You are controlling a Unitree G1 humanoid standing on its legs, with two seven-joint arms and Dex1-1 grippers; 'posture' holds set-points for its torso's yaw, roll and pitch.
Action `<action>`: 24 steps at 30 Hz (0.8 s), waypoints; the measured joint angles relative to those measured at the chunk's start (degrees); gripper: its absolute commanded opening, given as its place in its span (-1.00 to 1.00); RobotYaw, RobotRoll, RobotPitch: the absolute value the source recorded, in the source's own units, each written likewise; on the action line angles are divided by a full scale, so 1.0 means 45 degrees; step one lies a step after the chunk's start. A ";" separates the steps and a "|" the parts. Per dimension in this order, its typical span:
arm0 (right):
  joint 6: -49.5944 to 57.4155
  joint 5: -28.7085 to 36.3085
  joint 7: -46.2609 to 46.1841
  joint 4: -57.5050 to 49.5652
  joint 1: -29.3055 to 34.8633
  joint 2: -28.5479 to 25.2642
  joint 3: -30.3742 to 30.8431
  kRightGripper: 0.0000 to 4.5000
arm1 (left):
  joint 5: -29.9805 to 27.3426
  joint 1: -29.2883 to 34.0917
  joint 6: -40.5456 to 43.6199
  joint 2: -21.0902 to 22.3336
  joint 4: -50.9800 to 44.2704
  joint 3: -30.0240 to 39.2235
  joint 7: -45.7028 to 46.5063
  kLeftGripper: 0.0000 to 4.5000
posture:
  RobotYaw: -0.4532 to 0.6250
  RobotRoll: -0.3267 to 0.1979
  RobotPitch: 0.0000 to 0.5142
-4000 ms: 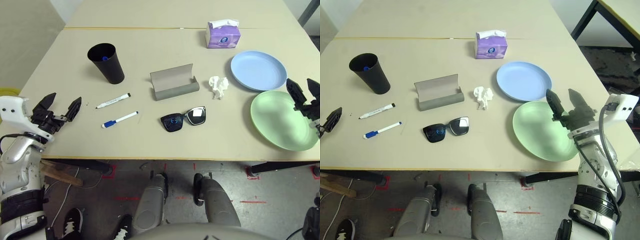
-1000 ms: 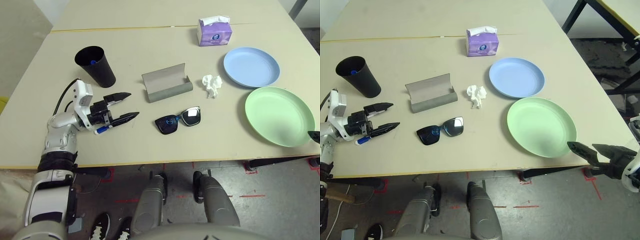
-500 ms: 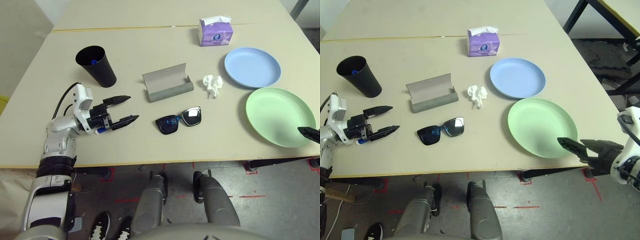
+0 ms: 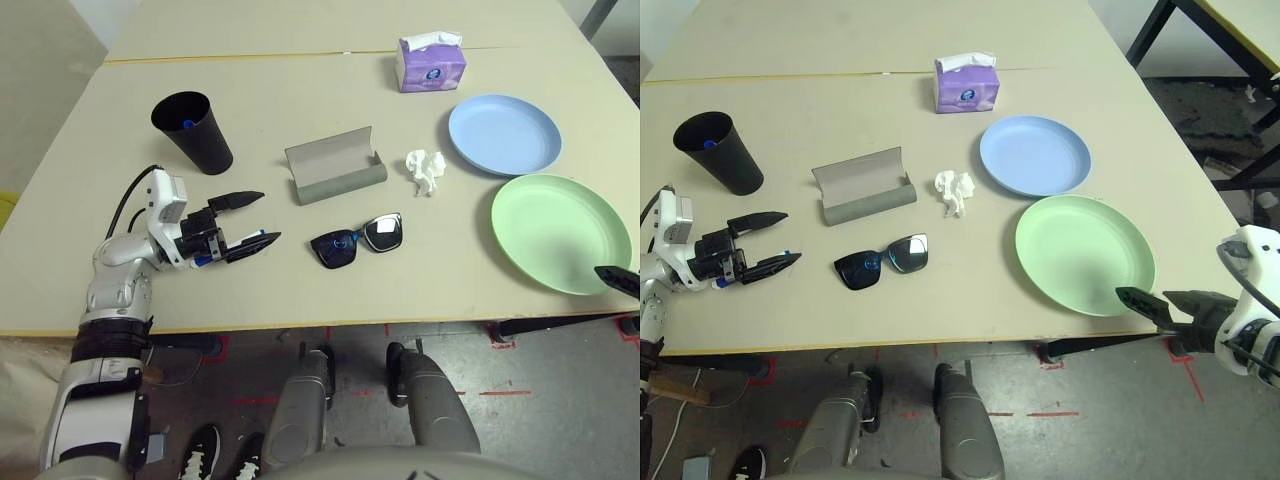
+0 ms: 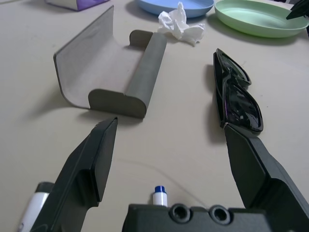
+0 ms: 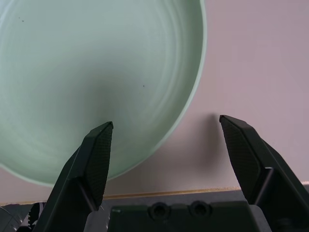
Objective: Organize and tidy the items on the table.
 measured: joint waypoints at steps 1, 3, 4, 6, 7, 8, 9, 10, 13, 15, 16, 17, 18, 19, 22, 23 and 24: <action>-0.0004 -0.0002 0.0010 0.0004 -0.0060 0.0000 0.0076 1.00 | 0.0000 0.0026 0.0036 -0.0005 -0.0061 0.0000 0.0029 0.99 | -0.42 0.25 0.07; 0.0000 0.0001 0.0064 0.0007 -0.0179 0.0009 0.0208 1.00 | -0.0002 0.0029 0.0056 -0.0007 -0.0183 0.0000 0.0084 0.99 | -0.42 0.25 0.07; 0.0006 0.0007 0.0084 0.0009 -0.0225 0.0010 0.0236 1.00 | -0.0003 0.0029 0.0056 -0.0008 -0.0218 0.0000 0.0096 0.99 | -0.41 0.25 0.06; 0.0091 0.0038 0.0129 0.0020 -0.0304 0.0011 0.0271 1.00 | -0.0003 0.0030 0.0058 -0.0017 -0.0268 0.0000 0.0139 0.99 | -0.41 0.25 0.06; 0.0157 0.0062 0.0158 0.0024 -0.0363 0.0016 0.0313 1.00 | -0.0003 0.0030 0.0058 -0.0020 -0.0304 0.0000 0.0181 0.99 | -0.40 0.25 0.03; 0.0223 0.0082 0.0183 0.0025 -0.0431 0.0025 0.0361 1.00 | -0.0004 0.0030 0.0058 -0.0023 -0.0334 0.0000 0.0207 0.99 | -0.40 0.25 0.02; 0.0307 0.0107 0.0215 0.0024 -0.0524 0.0044 0.0392 1.00 | -0.0003 0.0029 0.0058 -0.0025 -0.0361 0.0000 0.0242 0.99 | -0.40 0.25 0.02; 0.0405 0.0142 0.0250 0.0024 -0.0592 0.0051 0.0421 0.82 | -0.0004 0.0030 0.0057 -0.0027 -0.0390 0.0002 0.0279 1.00 | -0.40 0.25 0.02; 0.0874 0.0363 0.0241 -0.0006 -0.0915 0.0145 0.0470 0.41 | -0.0013 0.0029 0.0056 -0.0025 -0.0424 0.0004 0.0320 1.00 | -0.39 0.25 -0.01; 0.1082 0.0439 0.0240 -0.0010 -0.1067 0.0210 0.0484 0.05 | -0.0015 0.0025 0.0054 -0.0026 -0.0426 0.0007 0.0351 1.00 | -0.38 0.25 -0.03; 0.1143 0.0460 0.0240 -0.0009 -0.1110 0.0238 0.0503 -0.12 | -0.0017 0.0024 0.0051 -0.0025 -0.0426 0.0013 0.0378 1.00 | -0.38 0.25 -0.04; 0.1198 0.0466 0.0239 -0.0009 -0.1174 0.0274 0.0533 -0.27 | -0.0019 0.0018 0.0049 -0.0025 -0.0426 0.0022 0.0409 1.00 | -0.38 0.25 -0.04; 0.1247 0.0467 0.0222 -0.0003 -0.1279 0.0312 0.0555 -0.45 | -0.0021 -0.0005 0.0044 -0.0025 -0.0426 0.0027 0.0429 1.00 | -0.38 0.25 -0.05; 0.1269 0.0467 0.0210 -0.0002 -0.1394 0.0323 0.0555 -0.61 | -0.0023 -0.0033 0.0036 -0.0024 -0.0426 0.0032 0.0441 1.00 | -0.38 0.25 -0.05; 0.1250 0.0613 0.0280 -0.0022 -0.1783 0.0360 0.0482 -0.99 | -0.0026 -0.0084 0.0012 -0.0023 -0.0426 0.0047 0.0525 1.00 | -0.37 0.25 -0.07; 0.1250 0.0676 0.0321 -0.0043 -0.1898 0.0367 0.0474 -0.99 | -0.0026 -0.0119 0.0002 -0.0025 -0.0428 0.0046 0.0536 1.00 | -0.38 0.25 -0.07; 0.1249 0.0695 0.0348 -0.0056 -0.1936 0.0366 0.0472 -0.99 | -0.0027 -0.0153 -0.0038 -0.0024 -0.0431 0.0047 0.0541 1.00 | -0.38 0.25 -0.07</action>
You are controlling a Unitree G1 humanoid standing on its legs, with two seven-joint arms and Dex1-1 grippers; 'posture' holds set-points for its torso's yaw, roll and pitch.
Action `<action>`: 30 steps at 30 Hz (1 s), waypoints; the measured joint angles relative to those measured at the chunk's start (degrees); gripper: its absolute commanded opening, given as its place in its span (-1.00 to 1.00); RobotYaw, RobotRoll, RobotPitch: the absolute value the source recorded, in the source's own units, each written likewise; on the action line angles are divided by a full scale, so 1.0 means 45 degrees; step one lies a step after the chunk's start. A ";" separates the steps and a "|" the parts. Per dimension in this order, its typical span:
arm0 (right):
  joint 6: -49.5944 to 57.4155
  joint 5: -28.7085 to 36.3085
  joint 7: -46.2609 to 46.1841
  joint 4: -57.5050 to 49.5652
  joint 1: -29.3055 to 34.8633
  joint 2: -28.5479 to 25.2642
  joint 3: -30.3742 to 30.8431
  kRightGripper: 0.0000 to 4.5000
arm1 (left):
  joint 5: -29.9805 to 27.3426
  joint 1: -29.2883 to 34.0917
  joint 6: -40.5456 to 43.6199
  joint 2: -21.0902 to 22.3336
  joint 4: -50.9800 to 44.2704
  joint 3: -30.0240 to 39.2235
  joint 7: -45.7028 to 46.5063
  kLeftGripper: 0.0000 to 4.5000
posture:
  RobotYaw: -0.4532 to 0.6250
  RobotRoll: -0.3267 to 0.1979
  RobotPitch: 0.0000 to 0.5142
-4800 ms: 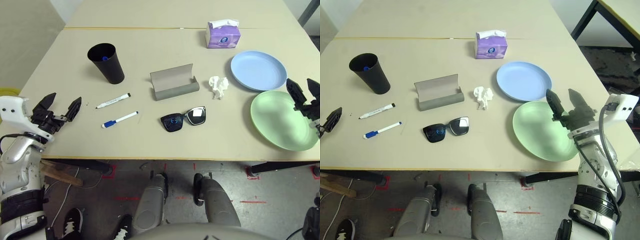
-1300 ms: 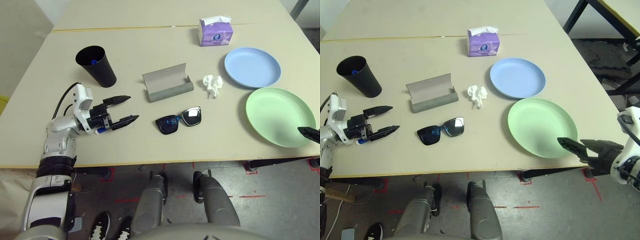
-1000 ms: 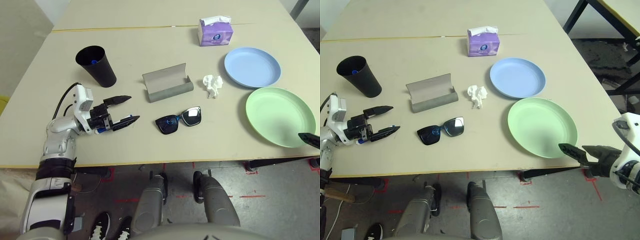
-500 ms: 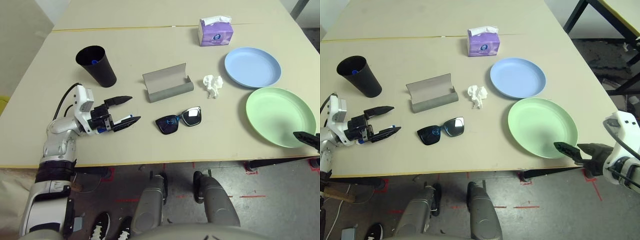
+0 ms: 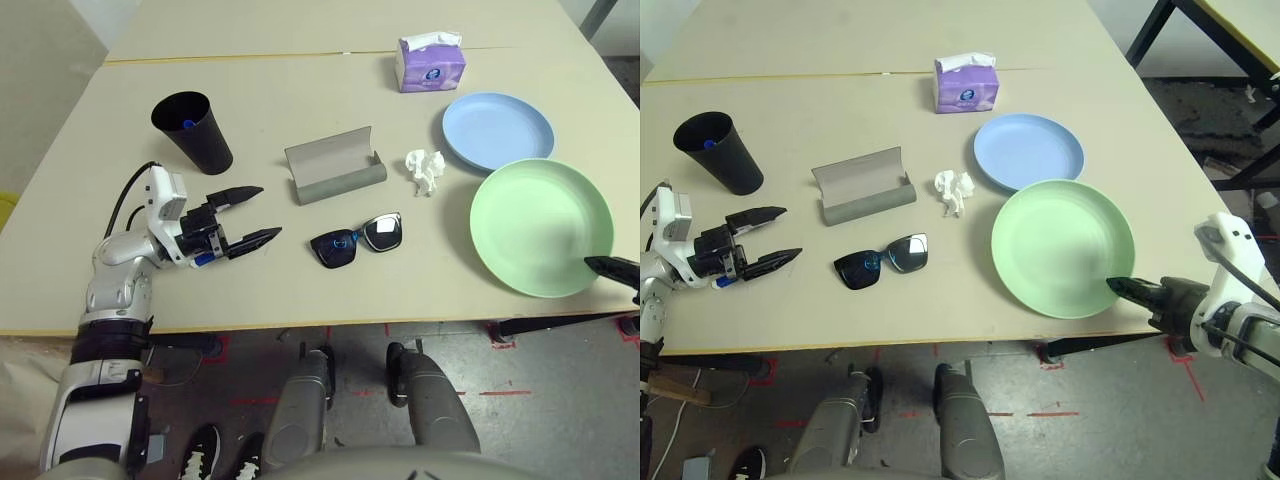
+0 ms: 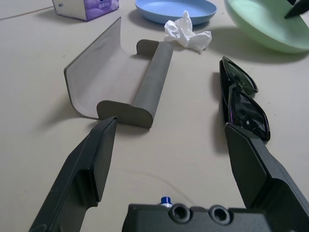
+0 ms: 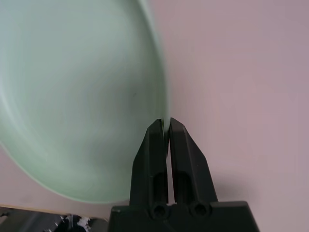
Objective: Organize and tidy the items on the table.
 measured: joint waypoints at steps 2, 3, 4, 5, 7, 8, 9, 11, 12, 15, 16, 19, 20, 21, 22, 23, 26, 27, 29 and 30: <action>0.0011 -0.0013 -0.0051 0.0031 0.0003 0.0003 -0.0063 -0.99 | -0.0001 -0.0006 -0.0036 0.0001 0.0000 0.0008 0.0011 1.00 | -0.39 0.25 -0.06; 0.0039 -0.0006 -0.0058 0.0034 -0.0002 0.0006 -0.0086 -0.99 | -0.0001 -0.0007 -0.0038 0.0000 0.0000 0.0007 0.0014 1.00 | -0.39 0.25 -0.06; 0.0066 0.0021 -0.0058 0.0029 -0.0006 0.0007 -0.0134 -0.99 | -0.0001 -0.0007 -0.0043 -0.0001 0.0000 0.0007 0.0017 1.00 | -0.40 0.25 -0.05; 0.0112 0.0059 -0.0059 0.0019 -0.0017 0.0009 -0.0170 -0.99 | -0.0001 -0.0007 -0.0046 -0.0004 0.0000 0.0006 0.0019 1.00 | -0.40 0.25 -0.05; 0.0452 0.0263 -0.0083 0.0024 -0.0189 0.0034 -0.0320 -0.99 | 0.0001 -0.0007 -0.0053 -0.0020 0.0000 0.0004 0.0020 1.00 | -0.41 0.25 -0.05; 0.0619 0.0344 -0.0099 0.0029 -0.0315 0.0044 -0.0395 -0.99 | 0.0000 -0.0007 -0.0059 -0.0031 0.0001 0.0004 0.0020 1.00 | -0.41 0.25 -0.04; 0.0863 0.0443 -0.0137 0.0049 -0.0578 0.0070 -0.0483 -0.99 | 0.0000 -0.0006 -0.0066 -0.0038 0.0004 0.0004 0.0019 1.00 | -0.41 0.25 -0.04; 0.1501 0.0750 -0.0227 0.0174 -0.1414 0.0115 -0.0597 -0.99 | 0.0006 -0.0017 -0.0078 -0.0068 0.0008 -0.0005 0.0019 1.00 | -0.42 0.25 -0.04; 0.1714 0.0810 -0.0270 0.0348 -0.1846 0.0112 -0.0596 -0.99 | 0.0007 -0.0038 -0.0082 -0.0088 0.0008 -0.0016 0.0018 1.00 | -0.42 0.25 -0.04; 0.1941 0.0795 -0.0352 0.1339 -0.3353 -0.0138 -0.0342 -0.99 | 0.0012 -0.0083 -0.0101 -0.0140 0.0036 -0.0028 0.0008 1.00 | -0.42 0.25 -0.04; 0.1941 0.0777 -0.0347 0.1653 -0.3839 -0.0345 -0.0174 -0.99 | 0.0010 -0.0102 -0.0118 -0.0155 0.0034 -0.0031 0.0006 1.00 | -0.43 0.25 -0.04; 0.1673 0.0515 -0.0240 0.3136 -0.5925 -0.1039 0.0802 -0.99 | 0.0017 -0.0127 -0.0160 -0.0198 0.0090 -0.0036 0.0001 1.00 | -0.42 0.25 -0.04; 0.1509 0.0369 -0.0152 0.3590 -0.6518 -0.1233 0.1165 -0.99 | 0.0018 -0.0127 -0.0170 -0.0213 0.0102 -0.0043 -0.0001 1.00 | -0.42 0.25 -0.04; 0.1239 0.0186 -0.0006 0.4261 -0.7279 -0.1423 0.1693 -0.99 | 0.0021 -0.0131 -0.0177 -0.0226 0.0123 -0.0042 -0.0004 1.00 | -0.42 0.25 -0.04; 0.1001 0.0042 0.0125 0.4708 -0.7816 -0.1540 0.2070 -0.99 | 0.0018 -0.0126 -0.0187 -0.0242 0.0123 -0.0043 -0.0004 1.00 | -0.42 0.25 -0.04; 0.0717 -0.0209 0.0334 0.5374 -0.8536 -0.1666 0.2663 -0.99 | 0.0020 -0.0102 -0.0206 -0.0245 0.0140 -0.0036 -0.0005 1.00 | -0.41 0.25 -0.04; -0.0406 -0.1191 0.0989 0.7400 -1.0639 -0.1725 0.4345 -0.99 | 0.0011 -0.0033 -0.0262 -0.0296 0.0114 -0.0011 0.0015 1.00 | -0.38 0.25 -0.04; -0.0913 -0.1667 0.1242 0.8338 -1.1501 -0.1705 0.5029 -0.99 | 0.0010 0.0049 -0.0278 -0.0323 0.0079 -0.0004 0.0042 1.00 | -0.37 0.25 -0.04; -0.1832 -0.2459 0.1576 0.9745 -1.2750 -0.1610 0.5887 -0.99 | 0.0007 0.0248 -0.0285 -0.0404 -0.0008 -0.0003 0.0123 1.00 | -0.35 0.25 -0.03; -0.2272 -0.2870 0.1750 1.0511 -1.3367 -0.1431 0.6240 -0.99 | 0.0004 0.0405 -0.0291 -0.0411 -0.0056 0.0011 0.0171 1.00 | -0.35 0.25 -0.03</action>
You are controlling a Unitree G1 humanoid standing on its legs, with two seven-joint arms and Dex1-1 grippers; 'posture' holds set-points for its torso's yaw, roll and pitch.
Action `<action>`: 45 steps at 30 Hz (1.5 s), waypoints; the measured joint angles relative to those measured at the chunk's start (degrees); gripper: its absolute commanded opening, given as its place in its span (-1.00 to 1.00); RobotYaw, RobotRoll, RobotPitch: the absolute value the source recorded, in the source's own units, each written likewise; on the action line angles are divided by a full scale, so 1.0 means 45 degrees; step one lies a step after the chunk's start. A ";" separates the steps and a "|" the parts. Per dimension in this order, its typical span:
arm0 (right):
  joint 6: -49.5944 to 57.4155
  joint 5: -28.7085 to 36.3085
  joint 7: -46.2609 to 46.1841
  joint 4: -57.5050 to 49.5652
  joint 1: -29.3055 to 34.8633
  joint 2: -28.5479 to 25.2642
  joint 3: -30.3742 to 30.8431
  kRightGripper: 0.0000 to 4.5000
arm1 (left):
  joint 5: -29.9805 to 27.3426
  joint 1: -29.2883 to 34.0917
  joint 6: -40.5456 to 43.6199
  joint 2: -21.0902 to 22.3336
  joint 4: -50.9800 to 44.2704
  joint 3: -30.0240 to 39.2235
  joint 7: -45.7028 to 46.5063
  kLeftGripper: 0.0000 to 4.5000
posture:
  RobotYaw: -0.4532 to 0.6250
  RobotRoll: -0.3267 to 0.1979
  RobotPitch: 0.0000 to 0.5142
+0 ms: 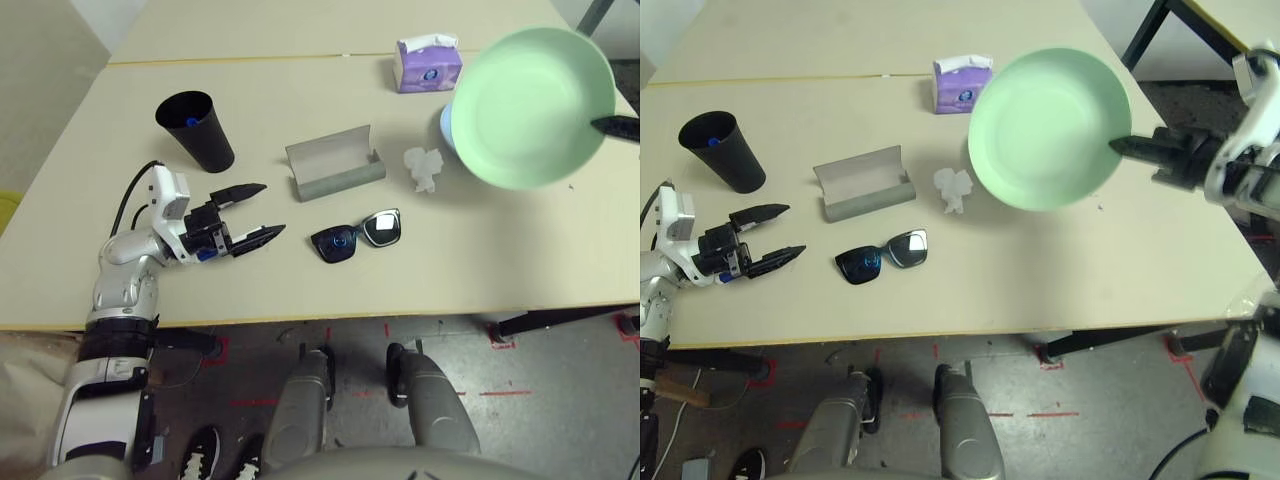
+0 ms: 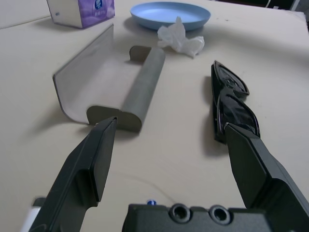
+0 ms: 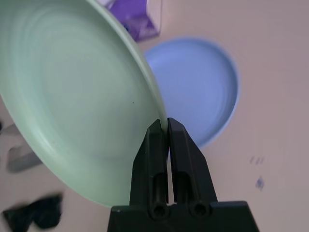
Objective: Organize and tidy the items on the table.
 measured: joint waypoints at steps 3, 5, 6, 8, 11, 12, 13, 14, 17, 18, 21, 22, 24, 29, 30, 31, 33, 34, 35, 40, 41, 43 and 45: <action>-0.1324 -0.1105 0.0349 0.1919 -0.1165 0.0619 0.0817 -0.99 | -0.0005 0.0279 0.0001 -0.0052 -0.0317 -0.0001 0.0147 1.00 | -0.32 0.25 -0.02; -0.2123 -0.1771 0.0510 0.3080 -0.1579 0.0975 0.1192 -0.99 | -0.0016 0.0439 0.0002 -0.0051 -0.0543 0.0010 0.0247 1.00 | -0.31 0.25 -0.02; -0.2508 -0.2080 0.0550 0.3589 -0.1729 0.1138 0.1343 -0.99 | -0.0019 0.0556 0.0004 -0.0050 -0.0642 0.0016 0.0297 1.00 | -0.30 0.25 -0.02; -0.3141 -0.2623 0.0601 0.4454 -0.1978 0.1366 0.1560 -0.99 | -0.0036 0.0696 0.0021 -0.0052 -0.0807 0.0022 0.0405 1.00 | -0.30 0.25 -0.02; -0.3989 -0.3289 0.0567 0.5336 -0.2266 0.1583 0.1619 -0.99 | -0.0077 0.0825 0.0055 -0.0049 -0.0965 0.0032 0.0528 1.00 | -0.29 0.25 -0.03; -0.4283 -0.3477 0.0509 0.5581 -0.2336 0.1611 0.1620 -0.99 | -0.0102 0.0849 0.0077 -0.0049 -0.0990 0.0033 0.0553 1.00 | -0.29 0.25 -0.03; -0.4530 -0.3642 0.0433 0.5768 -0.2376 0.1639 0.1618 -0.99 | -0.0125 0.0878 0.0094 -0.0049 -0.1023 0.0034 0.0584 1.00 | -0.29 0.25 -0.03; -0.4863 -0.3842 0.0312 0.6052 -0.2429 0.1679 0.1598 -0.99 | -0.0175 0.0917 0.0121 -0.0049 -0.1089 0.0034 0.0632 1.00 | -0.29 0.25 -0.03; -0.5436 -0.4144 0.0004 0.6565 -0.2560 0.1759 0.1485 -0.99 | -0.0283 0.0971 0.0134 -0.0046 -0.1243 0.0034 0.0696 1.00 | -0.30 0.25 -0.03; -0.5592 -0.4241 -0.0086 0.6661 -0.2632 0.1781 0.1464 -0.99 | -0.0288 0.0987 0.0137 -0.0046 -0.1276 0.0034 0.0724 1.00 | -0.30 0.25 -0.03; -0.5956 -0.4413 -0.0309 0.6933 -0.2779 0.1795 0.1355 -0.99 | -0.0313 0.0994 0.0156 -0.0046 -0.1325 0.0032 0.0741 1.00 | -0.30 0.25 -0.02; -0.5993 -0.4456 -0.0338 0.7019 -0.2782 0.1804 0.1314 -0.99 | -0.0316 0.0995 0.0159 -0.0046 -0.1329 0.0032 0.0741 1.00 | -0.30 0.25 -0.02; -0.6060 -0.4499 -0.0372 0.7107 -0.2782 0.1839 0.1231 -0.99 | -0.0319 0.0994 0.0164 -0.0046 -0.1331 0.0031 0.0741 1.00 | -0.30 0.25 -0.02; -0.6156 -0.4651 -0.0353 0.7182 -0.2782 0.1931 0.1113 -0.65 | -0.0331 0.1004 0.0166 -0.0047 -0.1367 0.0030 0.0746 1.00 | -0.30 0.25 -0.02; -0.6155 -0.4716 -0.0322 0.7182 -0.2782 0.1933 0.1111 -0.52 | -0.0333 0.1013 0.0166 -0.0047 -0.1368 0.0030 0.0748 1.00 | -0.30 0.25 -0.02; -0.6155 -0.4742 -0.0315 0.7183 -0.2782 0.1934 0.1101 -0.34 | -0.0333 0.1026 0.0166 -0.0046 -0.1369 0.0030 0.0750 1.00 | -0.30 0.25 -0.02; -0.6156 -0.4761 -0.0312 0.7192 -0.2782 0.1934 0.1008 -0.01 | -0.0334 0.1064 0.0166 -0.0047 -0.1369 0.0030 0.0756 1.00 | -0.31 0.25 -0.02; -0.6156 -0.4772 -0.0311 0.7196 -0.2783 0.1934 0.0974 0.16 | -0.0334 0.1089 0.0166 -0.0047 -0.1369 0.0030 0.0761 1.00 | -0.30 0.25 -0.01; -0.6157 -0.4783 -0.0307 0.7197 -0.2783 0.1934 0.0956 0.32 | -0.0334 0.1107 0.0166 -0.0050 -0.1369 0.0030 0.0764 1.00 | -0.31 0.25 -0.02; -0.6157 -0.4848 -0.0238 0.7198 -0.2802 0.1923 0.0918 0.99 | -0.0332 0.1125 0.0166 -0.0098 -0.1369 0.0025 0.0788 1.00 | -0.31 0.25 -0.01; -0.6154 -0.4856 -0.0200 0.7197 -0.2813 0.1906 0.0912 0.99 | -0.0331 0.1125 0.0166 -0.0101 -0.1368 0.0021 0.0792 1.00 | -0.31 0.25 -0.01; -0.5921 -0.4859 0.0204 0.7005 -0.2810 0.1740 0.0924 0.99 | -0.0331 0.1111 0.0165 -0.0102 -0.1365 0.0016 0.0794 1.00 | -0.32 0.25 -0.01; -0.5088 -0.4763 0.1351 0.5764 -0.2285 0.1138 0.1031 0.99 | -0.0327 0.1044 0.0159 -0.0099 -0.1328 0.0003 0.0792 1.00 | -0.33 0.25 -0.01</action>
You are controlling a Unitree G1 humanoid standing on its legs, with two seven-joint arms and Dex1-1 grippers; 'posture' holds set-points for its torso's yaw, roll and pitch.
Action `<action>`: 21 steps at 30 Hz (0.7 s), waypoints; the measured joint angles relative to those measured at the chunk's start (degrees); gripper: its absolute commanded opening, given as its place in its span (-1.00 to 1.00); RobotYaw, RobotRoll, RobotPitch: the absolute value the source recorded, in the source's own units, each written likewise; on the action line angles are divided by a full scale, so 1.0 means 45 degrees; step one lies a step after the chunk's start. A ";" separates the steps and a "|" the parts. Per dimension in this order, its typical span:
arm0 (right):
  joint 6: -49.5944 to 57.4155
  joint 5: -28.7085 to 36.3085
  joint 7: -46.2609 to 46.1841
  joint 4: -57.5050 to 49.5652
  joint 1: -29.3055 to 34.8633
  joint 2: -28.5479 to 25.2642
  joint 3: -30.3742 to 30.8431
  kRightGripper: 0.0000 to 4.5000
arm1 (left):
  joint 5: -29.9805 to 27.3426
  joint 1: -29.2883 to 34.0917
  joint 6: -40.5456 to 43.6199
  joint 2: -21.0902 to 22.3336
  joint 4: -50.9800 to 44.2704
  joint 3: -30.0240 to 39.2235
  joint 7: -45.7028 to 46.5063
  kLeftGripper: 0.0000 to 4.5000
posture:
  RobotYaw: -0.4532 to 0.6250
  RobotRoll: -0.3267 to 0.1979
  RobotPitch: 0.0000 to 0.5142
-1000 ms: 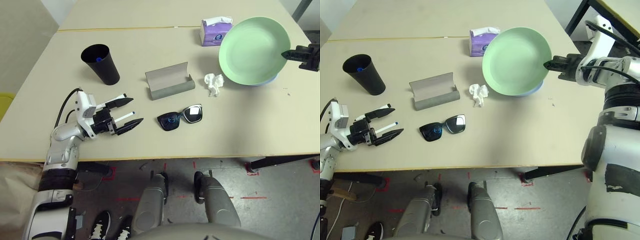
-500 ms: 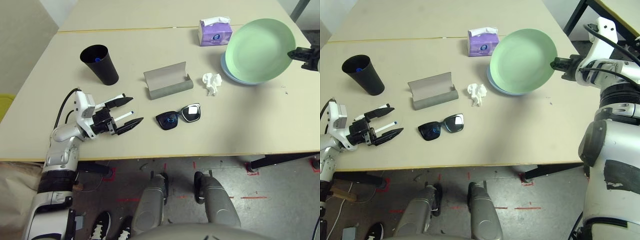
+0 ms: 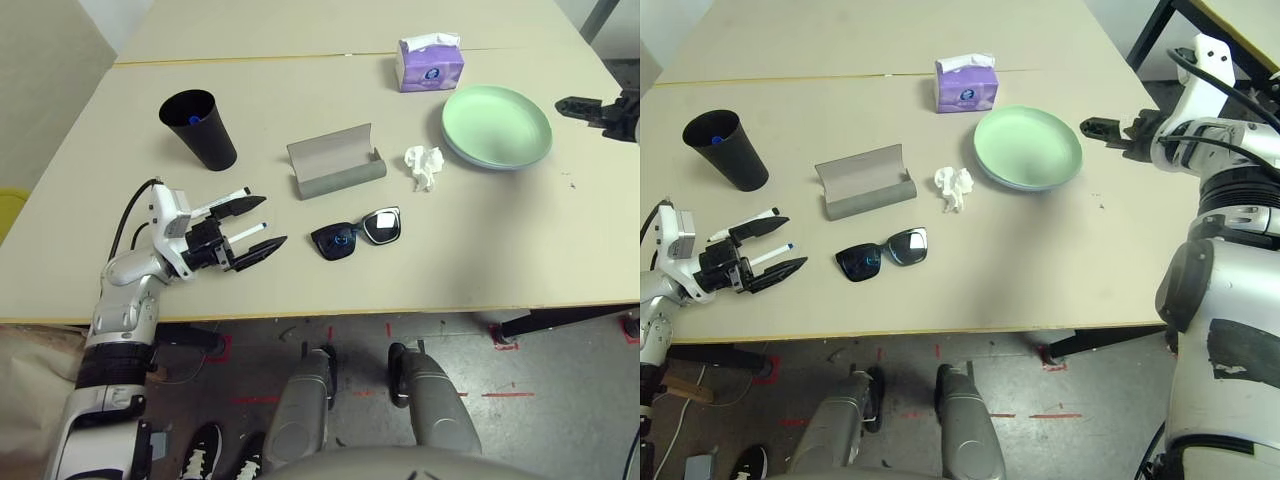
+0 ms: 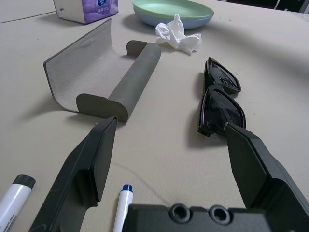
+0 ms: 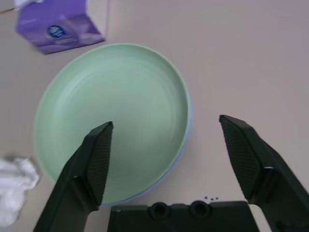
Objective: Organize and tidy the items on the table.
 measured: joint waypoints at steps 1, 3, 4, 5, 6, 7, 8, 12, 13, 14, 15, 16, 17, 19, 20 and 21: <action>0.0413 0.0078 0.0519 -0.0738 0.0418 -0.0381 0.0010 0.99 | 0.0000 -0.0006 -0.0005 0.0020 0.0042 0.0022 0.0000 1.00 | -0.34 0.25 -0.01; 0.1515 0.0595 0.1696 -0.3542 0.2653 -0.1620 -0.0164 0.99 | -0.0004 -0.0069 -0.0028 0.0073 0.0126 0.0075 -0.0006 1.00 | -0.39 0.25 0.00; 0.1965 0.0854 0.2033 -0.4564 0.3646 -0.2069 -0.0441 0.99 | 0.0008 -0.0073 -0.0029 0.0129 0.0235 0.0141 -0.0014 1.00 | -0.41 0.25 0.00; 0.2332 0.1152 0.2310 -0.5789 0.4966 -0.2545 -0.0957 0.99 | 0.0006 -0.0136 -0.0042 0.0149 0.0310 0.0185 -0.0035 1.00 | -0.42 0.25 0.00; 0.2632 0.1488 0.2577 -0.7223 0.6694 -0.2987 -0.1887 0.99 | 0.0005 -0.0204 -0.0064 0.0198 0.0429 0.0235 -0.0065 1.00 | -0.43 0.25 0.01; 0.2810 0.1721 0.2740 -0.8194 0.7872 -0.3147 -0.2694 0.99 | 0.0011 -0.0208 -0.0087 0.0273 0.0560 0.0315 -0.0080 1.00 | -0.46 0.25 0.01; 0.2891 0.1967 0.2812 -0.9366 0.9194 -0.3175 -0.3775 0.99 | 0.0014 -0.0289 -0.0100 0.0287 0.0655 0.0345 -0.0105 1.00 | -0.47 0.25 0.02; 0.2991 0.2538 0.2947 -1.4023 1.3707 -0.2266 -0.7539 0.99 | 0.0010 -0.0582 -0.0214 0.0426 0.0875 0.0324 -0.0593 1.00 | -0.50 0.25 0.04; 0.3269 0.2767 0.2923 -1.4991 1.4476 -0.1829 -0.8036 0.99 | 0.0011 -0.0612 -0.0220 0.0509 0.0968 0.0329 -0.0713 1.00 | -0.50 0.25 0.04; 0.3812 0.3116 0.2785 -1.5938 1.5005 -0.1290 -0.8484 0.99 | 0.0005 -0.0650 -0.0220 0.0546 0.1009 0.0333 -0.0810 1.00 | -0.49 0.25 0.03; 0.4416 0.3601 0.2616 -1.6885 1.5348 -0.0632 -0.8796 0.99 | -0.0002 -0.0703 -0.0220 0.0590 0.1077 0.0348 -0.0908 1.00 | -0.49 0.25 0.03; 0.4831 0.4083 0.2420 -1.7703 1.5589 -0.0053 -0.8924 0.99 | -0.0003 -0.0767 -0.0220 0.0617 0.1119 0.0349 -0.1000 1.00 | -0.49 0.25 0.03; 0.5001 0.4460 0.2173 -1.8447 1.5757 0.0495 -0.8925 0.99 | -0.0006 -0.0792 -0.0220 0.0661 0.1122 0.0351 -0.1072 1.00 | -0.49 0.25 0.03; 0.4822 0.4900 0.1595 -1.9819 1.6081 0.1602 -0.8591 0.99 | -0.0010 -0.0786 -0.0218 0.0745 0.1124 0.0354 -0.1226 1.00 | -0.48 0.25 0.03; 0.4461 0.4907 0.1313 -2.0296 1.6229 0.2019 -0.8136 0.99 | -0.0011 -0.0788 -0.0214 0.0790 0.1124 0.0358 -0.1269 1.00 | -0.48 0.25 0.02; 0.3891 0.4818 0.1009 -2.0689 1.6444 0.2411 -0.7413 0.99 | -0.0011 -0.0785 -0.0203 0.0832 0.1131 0.0365 -0.1321 1.00 | -0.47 0.25 0.02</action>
